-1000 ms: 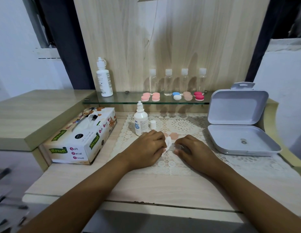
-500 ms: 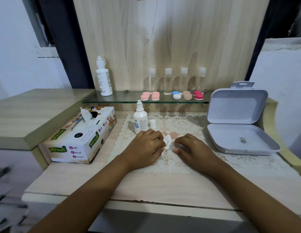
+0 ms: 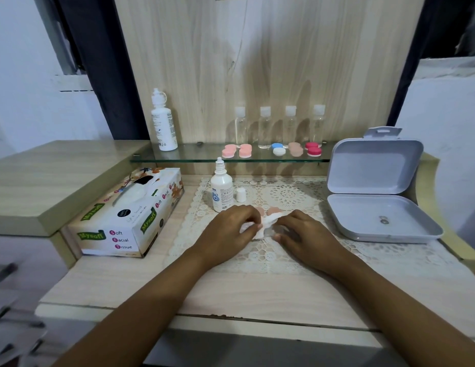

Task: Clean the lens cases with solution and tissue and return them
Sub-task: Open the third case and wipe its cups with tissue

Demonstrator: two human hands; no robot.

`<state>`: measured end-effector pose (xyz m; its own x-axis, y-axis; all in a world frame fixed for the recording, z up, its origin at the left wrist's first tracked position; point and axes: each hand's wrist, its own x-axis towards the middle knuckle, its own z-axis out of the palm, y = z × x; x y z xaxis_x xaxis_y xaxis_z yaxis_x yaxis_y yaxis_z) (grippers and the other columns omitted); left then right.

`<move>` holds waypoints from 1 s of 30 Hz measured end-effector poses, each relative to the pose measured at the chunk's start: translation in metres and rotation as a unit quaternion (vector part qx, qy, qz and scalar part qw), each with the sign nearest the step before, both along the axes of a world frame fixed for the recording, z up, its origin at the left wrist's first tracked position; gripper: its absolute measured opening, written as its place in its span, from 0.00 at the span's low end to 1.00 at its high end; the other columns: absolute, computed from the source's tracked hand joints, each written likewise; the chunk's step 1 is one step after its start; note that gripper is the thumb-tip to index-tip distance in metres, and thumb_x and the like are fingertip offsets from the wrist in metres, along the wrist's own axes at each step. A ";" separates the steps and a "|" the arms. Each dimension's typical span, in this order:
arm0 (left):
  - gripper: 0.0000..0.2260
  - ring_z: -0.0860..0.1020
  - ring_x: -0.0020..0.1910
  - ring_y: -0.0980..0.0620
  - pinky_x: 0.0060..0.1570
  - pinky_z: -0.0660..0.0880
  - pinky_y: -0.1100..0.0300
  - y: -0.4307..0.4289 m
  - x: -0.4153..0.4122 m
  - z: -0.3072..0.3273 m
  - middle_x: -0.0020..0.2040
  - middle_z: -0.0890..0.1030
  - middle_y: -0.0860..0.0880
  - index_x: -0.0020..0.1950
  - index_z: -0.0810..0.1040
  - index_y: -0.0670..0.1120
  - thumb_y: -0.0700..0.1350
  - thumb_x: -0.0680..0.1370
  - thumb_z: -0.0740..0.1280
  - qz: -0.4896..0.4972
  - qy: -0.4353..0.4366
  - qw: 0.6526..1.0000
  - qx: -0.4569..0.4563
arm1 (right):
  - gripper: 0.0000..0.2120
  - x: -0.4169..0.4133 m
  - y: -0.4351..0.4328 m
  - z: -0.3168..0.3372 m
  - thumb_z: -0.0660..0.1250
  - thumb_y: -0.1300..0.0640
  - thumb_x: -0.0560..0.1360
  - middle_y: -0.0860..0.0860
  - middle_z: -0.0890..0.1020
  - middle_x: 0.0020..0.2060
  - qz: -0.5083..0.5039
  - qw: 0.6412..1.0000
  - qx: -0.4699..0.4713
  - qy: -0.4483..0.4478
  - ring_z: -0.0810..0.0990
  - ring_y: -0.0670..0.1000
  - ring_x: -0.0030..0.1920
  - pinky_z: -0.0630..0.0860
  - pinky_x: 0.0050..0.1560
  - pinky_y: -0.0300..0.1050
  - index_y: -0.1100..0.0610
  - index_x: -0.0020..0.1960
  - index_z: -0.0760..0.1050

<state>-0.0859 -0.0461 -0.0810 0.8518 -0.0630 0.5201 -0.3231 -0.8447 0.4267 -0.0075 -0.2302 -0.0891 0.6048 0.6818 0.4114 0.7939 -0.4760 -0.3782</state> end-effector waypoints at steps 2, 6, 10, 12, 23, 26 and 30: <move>0.06 0.75 0.44 0.56 0.45 0.72 0.58 -0.001 0.002 -0.001 0.43 0.80 0.51 0.46 0.80 0.45 0.46 0.75 0.66 0.005 0.001 1.000 0.023 | 0.12 0.000 0.000 0.000 0.65 0.50 0.75 0.50 0.75 0.50 -0.001 1.000 -0.003 0.000 0.75 0.50 0.50 0.70 0.48 0.44 0.53 0.57 0.76; 0.15 0.74 0.47 0.54 0.48 0.72 0.57 0.006 0.000 -0.002 0.47 0.77 0.54 0.48 0.83 0.48 0.54 0.75 0.61 -0.008 0.008 0.998 0.068 | 0.12 0.000 0.000 -0.001 0.65 0.50 0.75 0.49 0.75 0.48 -0.003 1.000 -0.004 0.005 0.75 0.51 0.49 0.71 0.48 0.46 0.52 0.57 0.76; 0.16 0.73 0.50 0.53 0.47 0.67 0.58 0.010 -0.003 -0.002 0.50 0.76 0.53 0.52 0.82 0.51 0.54 0.73 0.59 -0.002 0.022 0.991 0.134 | 0.12 0.000 0.000 0.000 0.66 0.51 0.75 0.49 0.75 0.48 -0.006 1.000 0.004 0.011 0.76 0.52 0.49 0.72 0.50 0.47 0.53 0.57 0.77; 0.15 0.75 0.48 0.50 0.44 0.68 0.57 0.011 -0.002 -0.003 0.48 0.77 0.52 0.52 0.82 0.51 0.52 0.74 0.59 -0.001 0.004 0.982 0.187 | 0.12 0.000 0.000 0.000 0.66 0.51 0.75 0.49 0.75 0.48 -0.007 1.000 0.001 0.014 0.76 0.52 0.49 0.72 0.50 0.47 0.53 0.57 0.77; 0.15 0.74 0.46 0.51 0.42 0.72 0.53 0.010 0.002 0.000 0.49 0.78 0.50 0.50 0.81 0.45 0.49 0.77 0.56 -0.035 -0.004 0.971 0.235 | 0.12 0.000 0.000 0.000 0.67 0.51 0.74 0.50 0.76 0.47 -0.005 1.000 -0.003 0.018 0.76 0.53 0.49 0.72 0.50 0.49 0.54 0.56 0.77; 0.13 0.72 0.51 0.50 0.49 0.68 0.53 0.011 0.003 -0.001 0.51 0.76 0.51 0.53 0.80 0.46 0.49 0.77 0.59 -0.028 0.028 0.982 0.185 | 0.12 0.001 0.000 0.000 0.66 0.50 0.74 0.50 0.76 0.47 -0.004 1.000 -0.002 0.022 0.76 0.53 0.49 0.73 0.50 0.50 0.53 0.56 0.77; 0.09 0.67 0.57 0.53 0.52 0.60 0.55 0.012 0.003 -0.002 0.54 0.74 0.55 0.55 0.80 0.50 0.47 0.78 0.64 -0.003 0.050 0.986 0.156 | 0.14 0.000 0.000 0.001 0.65 0.48 0.74 0.47 0.73 0.45 -0.002 1.000 -0.011 0.029 0.76 0.53 0.49 0.73 0.51 0.51 0.53 0.56 0.77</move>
<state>-0.0829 -0.0341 -0.0827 0.8970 -0.2119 0.3880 -0.2979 -0.9382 0.1762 -0.0073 -0.2303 -0.0879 0.6293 0.6884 0.3606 0.7696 -0.4875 -0.4123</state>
